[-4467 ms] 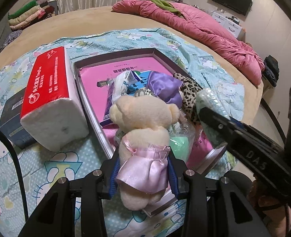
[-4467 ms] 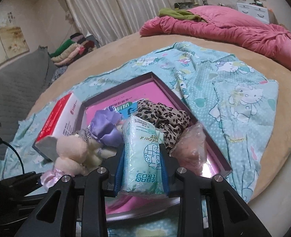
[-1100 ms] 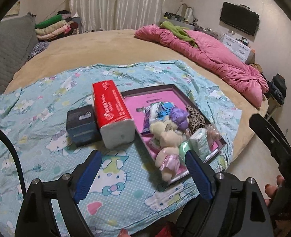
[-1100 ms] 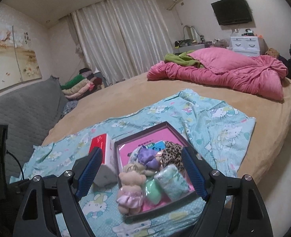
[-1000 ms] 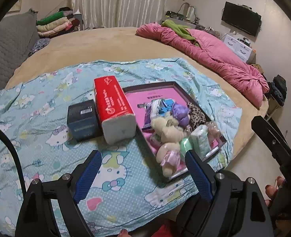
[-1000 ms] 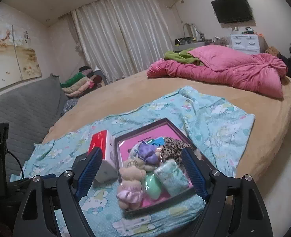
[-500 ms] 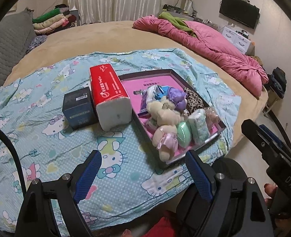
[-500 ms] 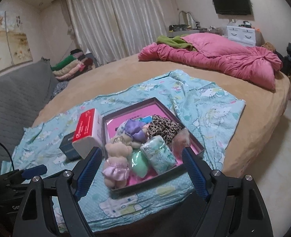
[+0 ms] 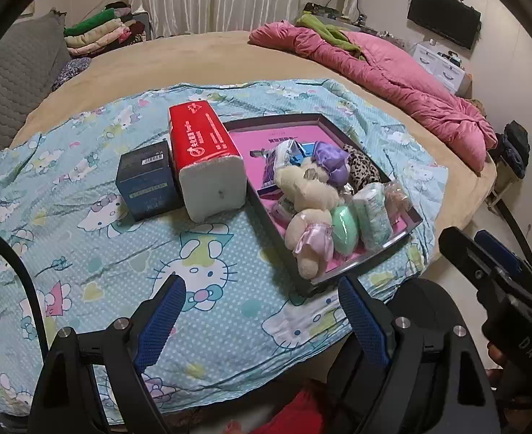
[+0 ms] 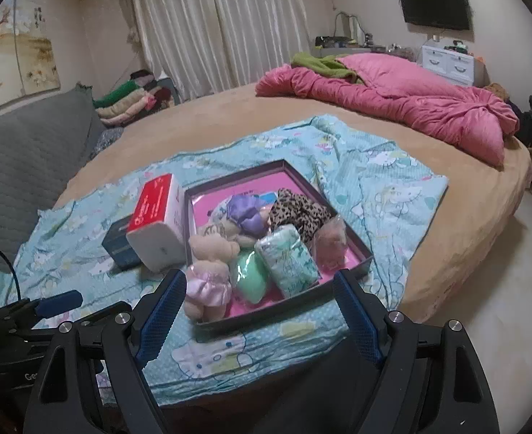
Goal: Organize soft objects
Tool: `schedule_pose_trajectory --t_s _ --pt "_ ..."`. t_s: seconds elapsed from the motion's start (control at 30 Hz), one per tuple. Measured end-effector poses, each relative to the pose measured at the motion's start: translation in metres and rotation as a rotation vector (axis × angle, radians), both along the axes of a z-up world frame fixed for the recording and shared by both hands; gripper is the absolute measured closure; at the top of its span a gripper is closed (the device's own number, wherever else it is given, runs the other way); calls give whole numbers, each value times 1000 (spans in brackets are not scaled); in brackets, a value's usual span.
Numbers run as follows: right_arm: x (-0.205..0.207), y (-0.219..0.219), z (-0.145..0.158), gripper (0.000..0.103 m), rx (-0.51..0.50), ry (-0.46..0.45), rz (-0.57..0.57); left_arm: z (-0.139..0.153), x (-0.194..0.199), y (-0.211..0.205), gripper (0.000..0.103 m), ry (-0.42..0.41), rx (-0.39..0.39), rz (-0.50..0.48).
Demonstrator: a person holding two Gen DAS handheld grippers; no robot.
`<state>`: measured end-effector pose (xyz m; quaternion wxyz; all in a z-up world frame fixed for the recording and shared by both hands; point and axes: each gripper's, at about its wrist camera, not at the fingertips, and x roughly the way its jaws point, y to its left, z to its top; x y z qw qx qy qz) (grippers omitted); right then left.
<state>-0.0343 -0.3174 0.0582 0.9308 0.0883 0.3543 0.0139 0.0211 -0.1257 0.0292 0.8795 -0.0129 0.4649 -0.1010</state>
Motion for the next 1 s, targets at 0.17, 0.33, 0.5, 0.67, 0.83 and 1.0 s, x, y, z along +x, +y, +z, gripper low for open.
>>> schedule_pose_trajectory --t_s 0.17,0.33,0.5,0.67,0.83,1.0 --pt "4 4 -7 19 -14 30 12 -8 1 1 17 13 1 1" --pt "7 6 -13 18 -19 57 18 -15 3 3 17 21 5 5" --pt "10 9 -17 18 -27 73 24 -20 5 6 17 33 6 9" --pt "11 9 -19 18 -30 82 25 -22 6 5 17 35 5 6" --pt "11 9 -20 18 -27 85 24 -21 7 5 17 33 7 7" --pt "11 9 -20 18 -29 87 25 -19 7 4 17 28 12 8"
